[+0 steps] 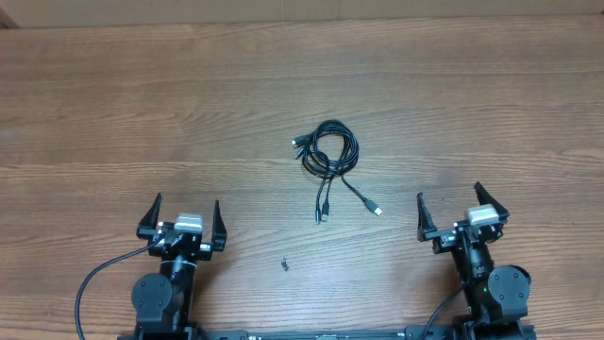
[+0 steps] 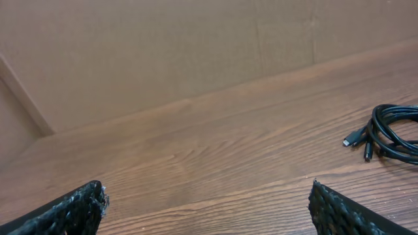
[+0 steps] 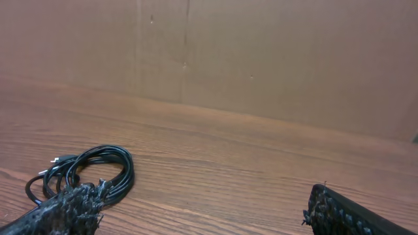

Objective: Untangle cables

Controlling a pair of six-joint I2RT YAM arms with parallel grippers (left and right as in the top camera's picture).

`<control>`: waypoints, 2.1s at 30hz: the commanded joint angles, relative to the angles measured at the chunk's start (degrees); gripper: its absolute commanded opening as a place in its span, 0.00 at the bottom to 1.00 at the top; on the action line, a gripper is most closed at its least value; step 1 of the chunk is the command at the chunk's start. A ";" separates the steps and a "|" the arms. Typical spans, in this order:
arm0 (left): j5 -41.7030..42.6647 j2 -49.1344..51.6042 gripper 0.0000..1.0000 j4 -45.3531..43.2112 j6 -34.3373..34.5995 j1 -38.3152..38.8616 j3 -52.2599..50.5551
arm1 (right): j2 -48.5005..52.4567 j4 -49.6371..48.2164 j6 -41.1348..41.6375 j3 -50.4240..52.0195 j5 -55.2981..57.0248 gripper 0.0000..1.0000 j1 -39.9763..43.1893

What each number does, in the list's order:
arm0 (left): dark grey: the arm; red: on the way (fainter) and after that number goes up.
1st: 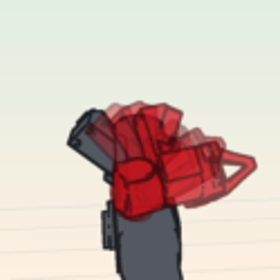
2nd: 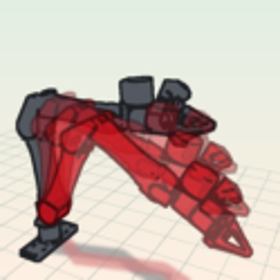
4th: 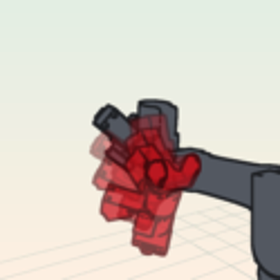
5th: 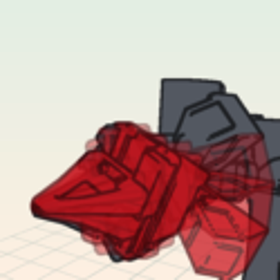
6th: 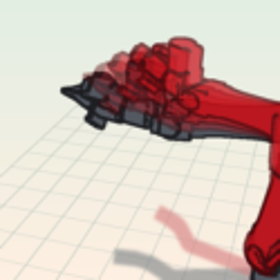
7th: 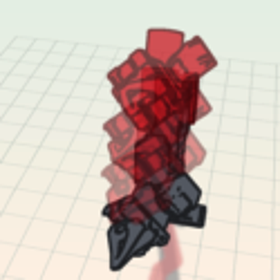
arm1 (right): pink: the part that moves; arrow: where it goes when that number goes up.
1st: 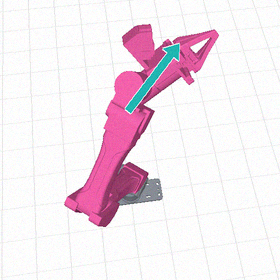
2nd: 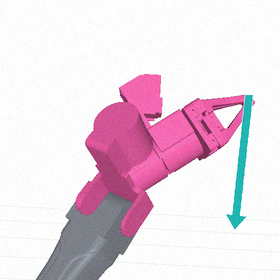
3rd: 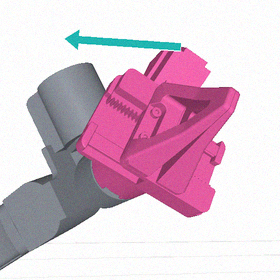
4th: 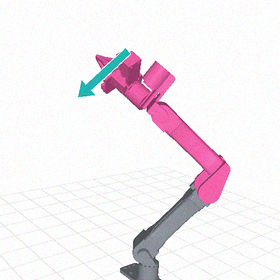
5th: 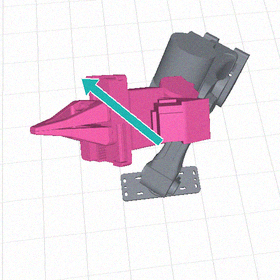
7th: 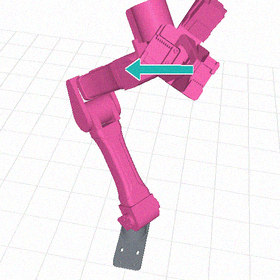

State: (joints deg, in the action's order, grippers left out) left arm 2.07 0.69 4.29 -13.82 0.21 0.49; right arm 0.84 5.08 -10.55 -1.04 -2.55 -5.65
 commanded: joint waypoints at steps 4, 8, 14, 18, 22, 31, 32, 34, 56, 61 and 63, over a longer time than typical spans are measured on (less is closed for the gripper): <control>-0.17 -0.44 1.00 0.09 0.11 -0.46 -0.22 | -0.68 -0.39 -0.04 0.57 0.35 1.00 0.26; -0.17 -0.44 1.00 0.07 0.11 -0.46 -0.22 | -0.68 -0.39 -0.04 0.57 0.35 1.00 0.26; -0.15 -0.44 1.00 0.07 0.11 -0.46 -0.22 | -0.68 -0.39 -0.04 0.57 0.33 1.00 0.26; -0.17 -0.44 1.00 0.09 0.11 -0.46 -0.22 | -0.68 -0.39 -0.04 0.57 0.33 1.00 0.26; -0.17 -0.44 0.99 0.07 0.11 -0.46 -0.22 | -0.68 -0.39 -0.04 0.57 0.33 1.00 0.26; -0.15 -0.44 1.00 0.07 0.11 -0.46 -0.22 | -0.68 -0.39 -0.04 0.57 0.33 1.00 0.26; -0.15 -0.44 1.00 0.07 0.11 -0.46 -0.22 | -0.68 -0.39 -0.04 0.57 0.33 1.00 0.26; -0.15 -0.44 1.00 0.07 0.13 -0.46 -0.22 | -0.68 -0.39 -0.04 0.57 0.33 1.00 0.26; -0.20 -0.44 1.00 12.13 12.61 -0.46 10.82 | -0.68 -0.39 -0.04 0.57 0.33 1.00 0.26; -1.44 -0.42 1.00 22.10 15.47 -0.46 20.26 | -0.68 -0.39 -0.04 0.57 0.33 1.00 0.26; -1.42 -0.42 1.00 22.77 17.40 -0.46 21.46 | -0.68 -0.39 -0.04 0.57 0.35 1.00 0.26</control>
State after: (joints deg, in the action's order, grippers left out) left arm 1.37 0.67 25.93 -1.15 0.21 18.76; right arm 0.84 5.06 -10.57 -1.04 -2.57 -5.65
